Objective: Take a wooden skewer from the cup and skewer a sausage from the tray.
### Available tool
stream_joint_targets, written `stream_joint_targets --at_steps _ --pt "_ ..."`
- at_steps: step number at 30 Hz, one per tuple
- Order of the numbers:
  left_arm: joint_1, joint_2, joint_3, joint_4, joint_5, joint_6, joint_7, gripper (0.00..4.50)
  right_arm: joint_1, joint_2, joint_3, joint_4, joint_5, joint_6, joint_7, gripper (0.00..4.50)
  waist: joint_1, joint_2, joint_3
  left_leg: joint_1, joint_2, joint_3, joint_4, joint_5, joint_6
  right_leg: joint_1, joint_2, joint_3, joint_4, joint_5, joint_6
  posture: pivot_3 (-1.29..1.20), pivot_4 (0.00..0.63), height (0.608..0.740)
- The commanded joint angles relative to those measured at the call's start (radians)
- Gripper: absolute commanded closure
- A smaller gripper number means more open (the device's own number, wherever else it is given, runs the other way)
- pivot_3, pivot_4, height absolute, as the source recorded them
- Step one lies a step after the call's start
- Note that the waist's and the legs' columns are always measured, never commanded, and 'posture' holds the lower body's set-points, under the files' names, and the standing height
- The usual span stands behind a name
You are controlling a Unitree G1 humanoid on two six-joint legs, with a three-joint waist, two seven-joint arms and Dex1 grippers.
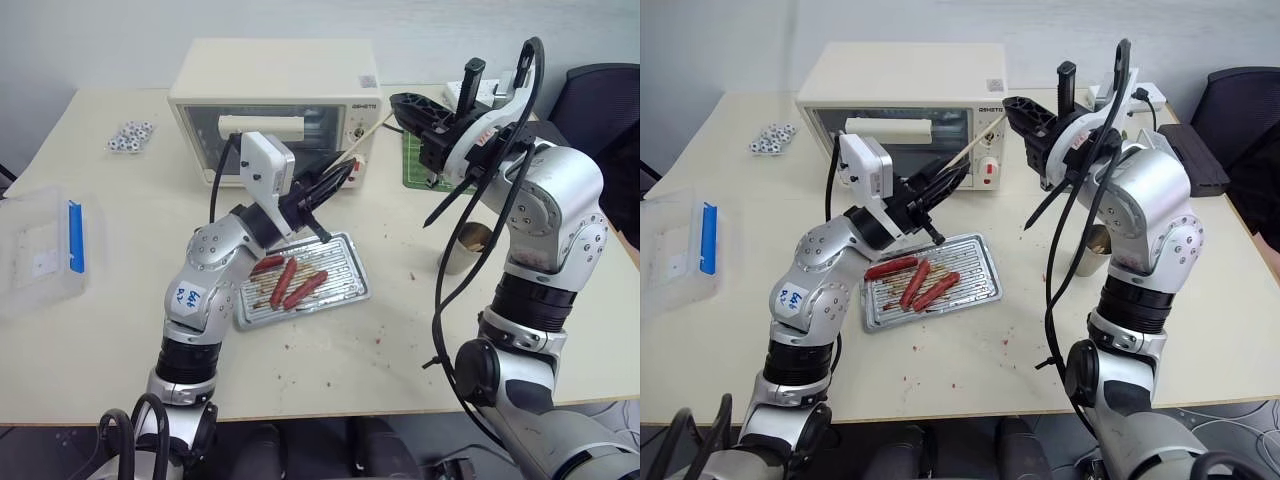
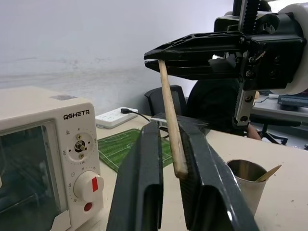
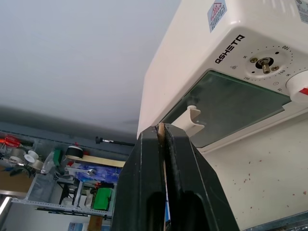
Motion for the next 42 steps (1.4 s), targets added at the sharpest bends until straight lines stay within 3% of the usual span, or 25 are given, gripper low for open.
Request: stream_joint_targets --at_steps 1,14,18,24,28,32,36,39,42 --pt "-0.011 -0.005 -0.005 -0.044 0.006 -0.010 0.003 3.82 0.000 0.000 0.004 -0.046 0.020 -0.013 0.007 4.50 0.000 0.000 0.000 0.000 0.000 0.000 0.000 0.000 0.000 0.000 0.000 0.000 0.000 0.000 0.000 0.00 0.150 0.740" --pt "-0.025 -0.041 0.000 -0.038 -0.002 -0.019 0.014 3.82 0.001 -0.011 0.003 -0.037 0.020 -0.020 0.014 4.50 0.000 0.000 0.000 0.000 0.000 0.000 0.000 0.000 0.000 0.000 0.000 0.001 0.000 0.000 0.000 0.00 0.150 0.740" --pt "-0.018 -0.055 0.004 -0.038 -0.001 -0.029 0.020 4.46 -0.002 -0.011 0.001 -0.037 0.020 -0.021 0.013 4.50 0.000 0.000 0.000 0.000 0.000 0.000 0.000 0.000 0.000 0.000 0.000 0.001 0.000 0.000 0.000 0.00 0.150 0.740" --pt "-0.018 -0.061 0.006 -0.042 0.006 -0.018 0.041 4.46 -0.002 -0.018 0.001 -0.038 0.020 -0.019 0.015 4.50 0.001 0.000 0.000 0.000 0.000 0.000 0.000 0.000 0.000 0.000 0.000 0.002 0.000 0.000 0.000 0.00 0.150 0.740" --pt "-0.016 -0.037 0.029 -0.027 0.017 -0.017 0.049 4.50 -0.002 -0.029 -0.006 -0.035 0.020 -0.006 0.030 3.53 0.000 0.000 0.000 0.000 0.000 0.000 0.000 0.000 0.000 0.000 0.000 0.002 0.000 0.000 0.000 0.00 0.150 0.740" --pt "-0.005 0.005 0.055 -0.029 0.015 -0.011 0.038 4.50 -0.019 -0.064 -0.004 -0.011 0.020 0.019 0.060 2.20 0.000 0.000 0.000 0.000 0.000 0.000 0.000 0.000 0.000 0.000 0.000 0.002 0.000 0.000 0.000 0.00 0.150 0.740" --pt "0.026 0.099 0.120 -0.049 -0.009 0.024 0.006 4.50 -0.063 -0.179 0.035 0.064 0.017 0.089 0.150 0.97 0.000 0.000 0.000 0.000 0.000 0.000 0.000 0.000 0.000 0.000 0.000 0.002 0.000 0.000 0.000 0.00 0.150 0.740" --pt "0.067 0.208 0.183 -0.088 -0.049 0.076 -0.042 4.50 -0.104 -0.299 0.101 0.131 -0.068 0.186 0.295 0.06 -0.005 0.000 0.000 0.000 0.000 0.000 -0.001 0.000 0.000 -0.001 0.000 0.002 -0.001 0.000 0.000 0.00 0.150 0.740" --pt "0.135 0.323 0.233 -0.133 -0.088 0.129 -0.108 4.50 -0.150 -0.454 0.254 0.119 -0.338 0.299 0.629 0.06 -0.003 0.001 0.001 0.000 0.001 0.000 -0.003 0.000 0.000 -0.001 0.000 0.002 -0.002 -0.001 -0.001 0.00 0.150 0.740"
